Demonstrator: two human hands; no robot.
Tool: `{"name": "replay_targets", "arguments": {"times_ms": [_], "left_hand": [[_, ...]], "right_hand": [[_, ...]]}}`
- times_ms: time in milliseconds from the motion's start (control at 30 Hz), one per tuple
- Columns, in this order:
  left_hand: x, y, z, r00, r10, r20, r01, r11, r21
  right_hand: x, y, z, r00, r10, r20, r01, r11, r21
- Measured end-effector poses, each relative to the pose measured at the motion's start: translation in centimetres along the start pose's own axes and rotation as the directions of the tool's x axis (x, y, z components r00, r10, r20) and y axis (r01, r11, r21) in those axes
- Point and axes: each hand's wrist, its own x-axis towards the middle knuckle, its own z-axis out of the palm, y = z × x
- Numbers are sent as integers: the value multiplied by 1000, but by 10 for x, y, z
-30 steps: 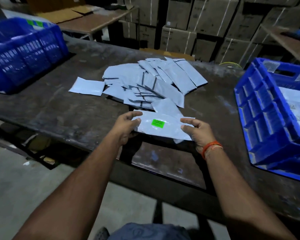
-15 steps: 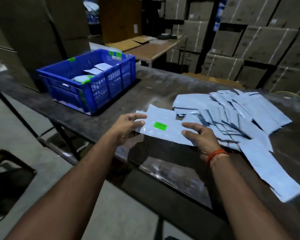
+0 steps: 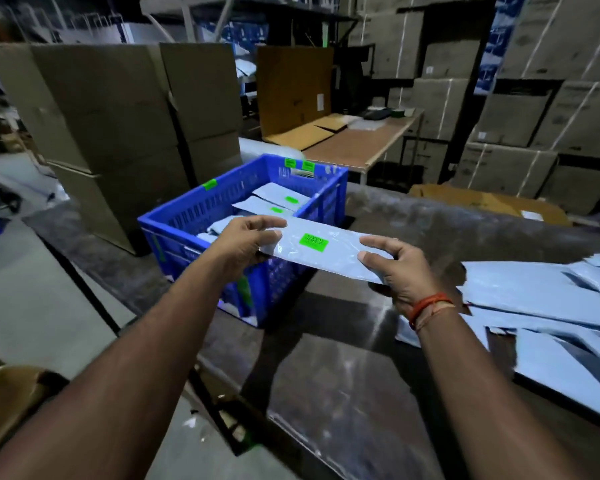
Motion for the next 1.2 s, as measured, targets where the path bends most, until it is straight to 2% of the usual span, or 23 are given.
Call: {"name": "replay_targets", "arguments": {"times_ms": [133, 267, 400, 600, 800, 967, 1033, 1100, 1200], "left_hand": [[57, 14, -53, 1000, 30, 0, -30, 999, 32], [109, 19, -94, 1000, 2, 29, -4, 998, 57], [162, 25, -126, 999, -28, 31, 26, 998, 64], [235, 31, -163, 995, -64, 82, 44, 974, 224], [273, 18, -189, 959, -207, 194, 104, 893, 439], [287, 5, -196, 906, -301, 299, 112, 849, 516], [285, 0, -202, 874, -328, 360, 49, 795, 605], [281, -4, -209, 854, -331, 401, -62, 701, 711], [271, -6, -215, 800, -393, 453, -143, 609, 780]], "right_hand": [[57, -6, 58, 1000, -16, -14, 16, 1000, 6], [103, -14, 103, 997, -38, -60, 37, 999, -26], [151, -20, 143, 995, -64, -79, 52, 988, -146], [206, -19, 194, 983, -44, -180, -11, 956, -292], [220, -1, 221, 968, 45, -247, -143, 906, -398], [200, -1, 233, 950, 100, -294, -235, 852, -468], [187, -5, 238, 955, 111, -274, -240, 831, -501], [174, -9, 244, 961, 130, -244, -254, 765, -592], [160, -13, 256, 951, 209, -227, -307, 700, -644]]}}
